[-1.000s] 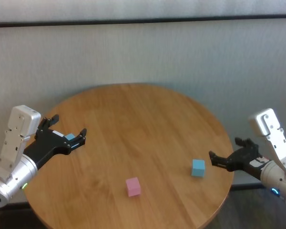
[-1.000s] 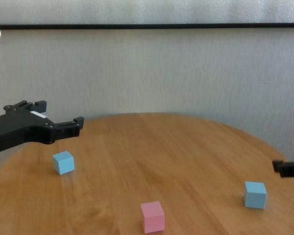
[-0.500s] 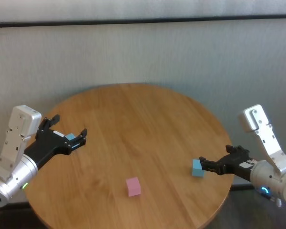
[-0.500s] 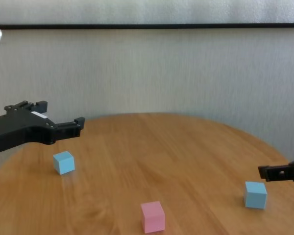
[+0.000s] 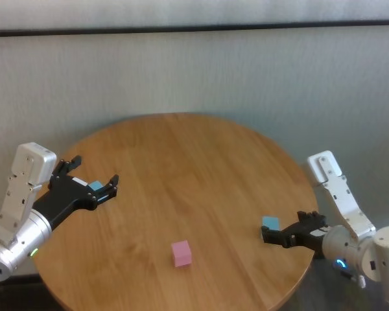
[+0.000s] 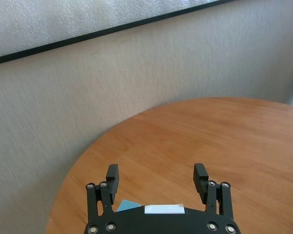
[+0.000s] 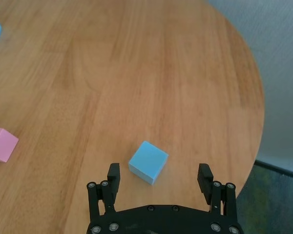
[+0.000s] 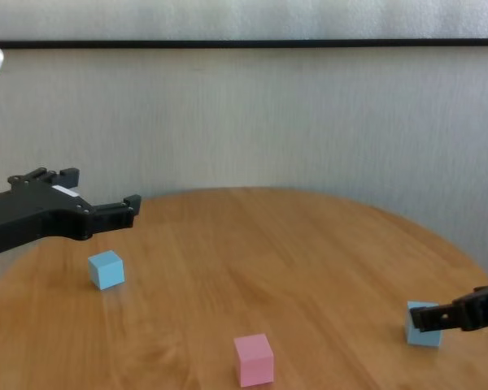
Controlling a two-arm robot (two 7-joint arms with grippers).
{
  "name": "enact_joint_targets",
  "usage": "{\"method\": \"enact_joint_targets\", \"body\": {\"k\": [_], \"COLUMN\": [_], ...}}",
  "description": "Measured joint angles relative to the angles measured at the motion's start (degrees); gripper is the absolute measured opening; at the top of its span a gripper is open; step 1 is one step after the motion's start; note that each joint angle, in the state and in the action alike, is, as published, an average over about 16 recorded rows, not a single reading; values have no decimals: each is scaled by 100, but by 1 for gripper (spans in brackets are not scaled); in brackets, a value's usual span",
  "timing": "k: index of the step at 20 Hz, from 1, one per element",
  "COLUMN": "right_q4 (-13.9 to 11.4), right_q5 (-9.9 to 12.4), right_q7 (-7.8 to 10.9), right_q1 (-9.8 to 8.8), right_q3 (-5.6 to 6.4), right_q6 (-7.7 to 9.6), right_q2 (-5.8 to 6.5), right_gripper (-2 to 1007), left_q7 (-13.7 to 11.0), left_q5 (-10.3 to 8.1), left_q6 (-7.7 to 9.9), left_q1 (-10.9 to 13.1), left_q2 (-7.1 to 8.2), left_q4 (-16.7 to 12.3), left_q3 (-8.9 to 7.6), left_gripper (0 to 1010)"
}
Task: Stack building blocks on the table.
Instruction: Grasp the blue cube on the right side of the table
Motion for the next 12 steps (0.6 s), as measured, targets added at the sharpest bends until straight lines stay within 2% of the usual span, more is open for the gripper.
{"method": "enact_joint_targets", "body": {"k": [5,12], "right_q4": [96,149], "right_q5": [-54,-116], "right_q7": [-141,-361], "right_q1": [66,119], "right_q3": [-2,66], "right_q6": [265,620], "right_q2": [-221,-483], "right_gripper": [1005,1005], "left_q7": [-2,-4], "left_q5": [-1,-2], "left_q6": [1,1], "left_q1": [-2,-4], "left_q2": [1,1], "left_q4": [1,2], "left_q3": [2,5], "left_gripper": [1000,1000]}}
